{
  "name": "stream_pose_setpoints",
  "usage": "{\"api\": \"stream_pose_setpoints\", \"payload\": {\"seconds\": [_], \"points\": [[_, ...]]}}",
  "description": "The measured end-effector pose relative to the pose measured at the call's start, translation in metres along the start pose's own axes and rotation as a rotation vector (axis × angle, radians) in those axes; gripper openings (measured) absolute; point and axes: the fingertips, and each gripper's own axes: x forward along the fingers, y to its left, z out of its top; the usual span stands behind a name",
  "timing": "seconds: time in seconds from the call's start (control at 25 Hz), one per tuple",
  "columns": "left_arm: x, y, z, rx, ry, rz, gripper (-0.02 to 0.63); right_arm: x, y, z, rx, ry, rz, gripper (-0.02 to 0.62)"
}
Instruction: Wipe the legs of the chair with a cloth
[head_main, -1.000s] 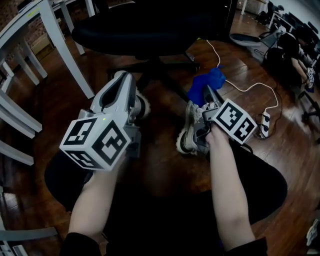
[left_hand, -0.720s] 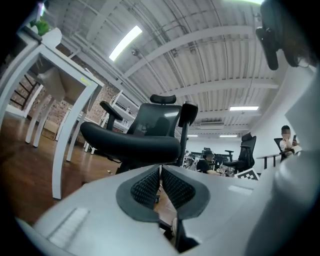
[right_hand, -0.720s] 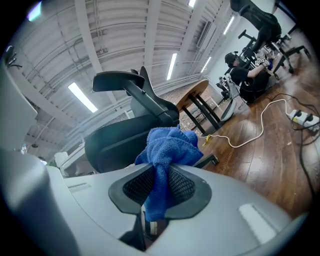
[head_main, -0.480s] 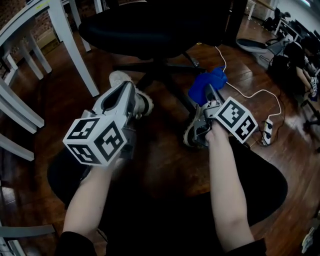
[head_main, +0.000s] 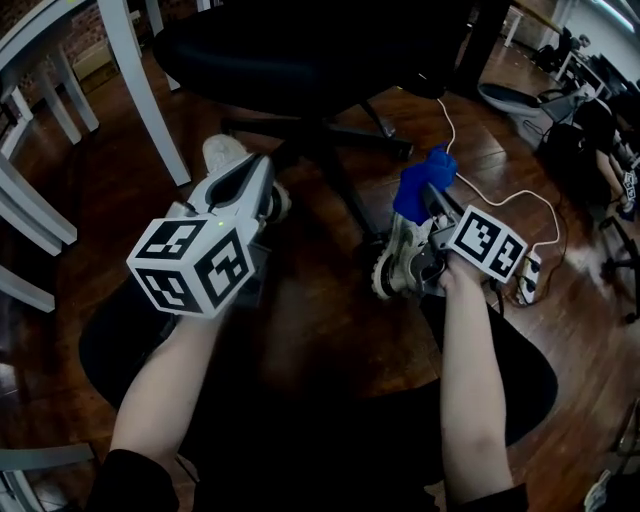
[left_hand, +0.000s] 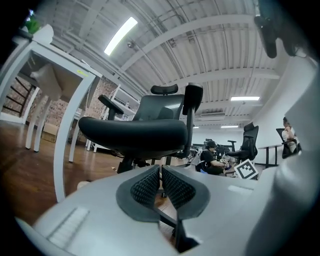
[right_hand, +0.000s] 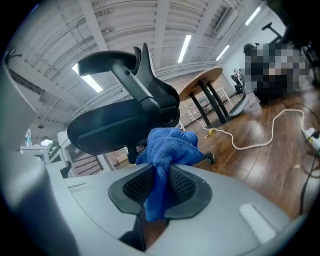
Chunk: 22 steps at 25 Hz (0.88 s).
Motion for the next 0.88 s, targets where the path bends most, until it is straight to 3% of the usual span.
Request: {"api": "stream_pose_setpoints", "payload": {"seconds": [0.12, 0.32, 0.52, 0.64, 0.76, 0.88], "points": [[0.007, 0.004, -0.005, 0.038, 0.008, 0.003, 0.012, -0.002, 0.001, 0.023, -0.07, -0.021, -0.006, 0.092], [0.017, 0.007, -0.027, 0.115, 0.043, 0.004, 0.012, 0.007, 0.007, 0.02, -0.082, -0.014, 0.008, 0.092], [0.014, 0.017, -0.043, 0.09, 0.076, -0.01, 0.012, 0.018, 0.011, 0.003, -0.075, 0.021, -0.007, 0.092], [0.01, 0.02, -0.044, 0.066, 0.077, -0.002, 0.012, 0.018, 0.014, -0.004, -0.137, 0.065, 0.011, 0.092], [0.006, 0.026, -0.042, 0.056, 0.074, 0.008, 0.012, 0.028, 0.021, -0.005, -0.224, 0.125, 0.075, 0.092], [-0.001, 0.031, -0.043, 0.069, 0.079, 0.008, 0.012, 0.044, 0.053, -0.014, -0.382, 0.227, 0.232, 0.092]]}}
